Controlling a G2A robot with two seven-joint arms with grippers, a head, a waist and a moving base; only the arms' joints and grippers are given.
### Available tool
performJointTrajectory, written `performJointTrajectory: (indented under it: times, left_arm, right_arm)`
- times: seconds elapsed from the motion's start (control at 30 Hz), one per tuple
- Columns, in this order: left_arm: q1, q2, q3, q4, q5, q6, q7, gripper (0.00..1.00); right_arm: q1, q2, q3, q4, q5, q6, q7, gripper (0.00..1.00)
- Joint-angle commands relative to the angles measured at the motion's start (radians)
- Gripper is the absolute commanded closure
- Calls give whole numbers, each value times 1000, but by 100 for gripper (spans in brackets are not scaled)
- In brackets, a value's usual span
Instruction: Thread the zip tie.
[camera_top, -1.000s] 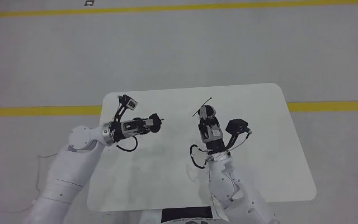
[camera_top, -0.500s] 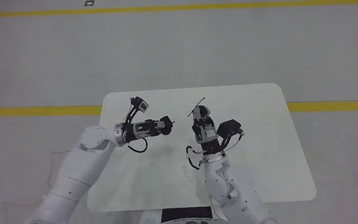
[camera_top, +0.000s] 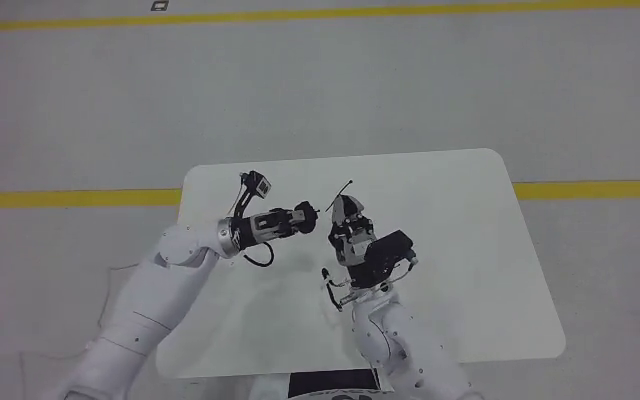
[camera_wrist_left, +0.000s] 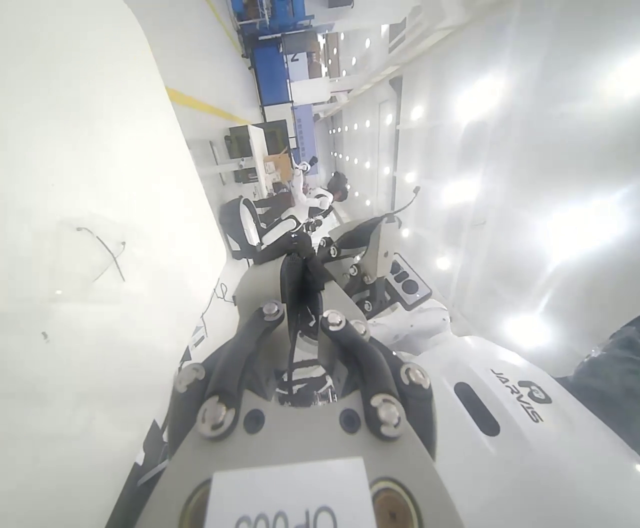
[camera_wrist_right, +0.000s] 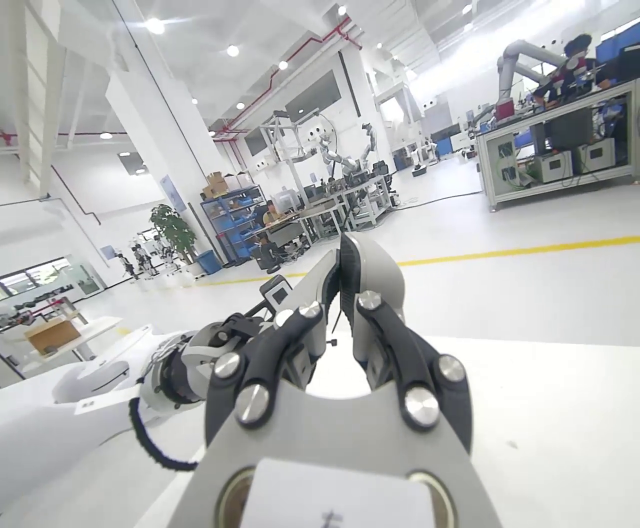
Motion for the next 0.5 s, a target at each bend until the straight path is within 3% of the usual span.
performJointTrajectory:
  times: [0.0,0.47]
  left_arm:
    - [0,0,0,0,0,0,0,100]
    - [17,5,-1,-27,23,25,12,100]
  right_arm:
    - [0,0,0,0,0,0,0,100]
    - [18,0,0,20,-102,31,16,100]
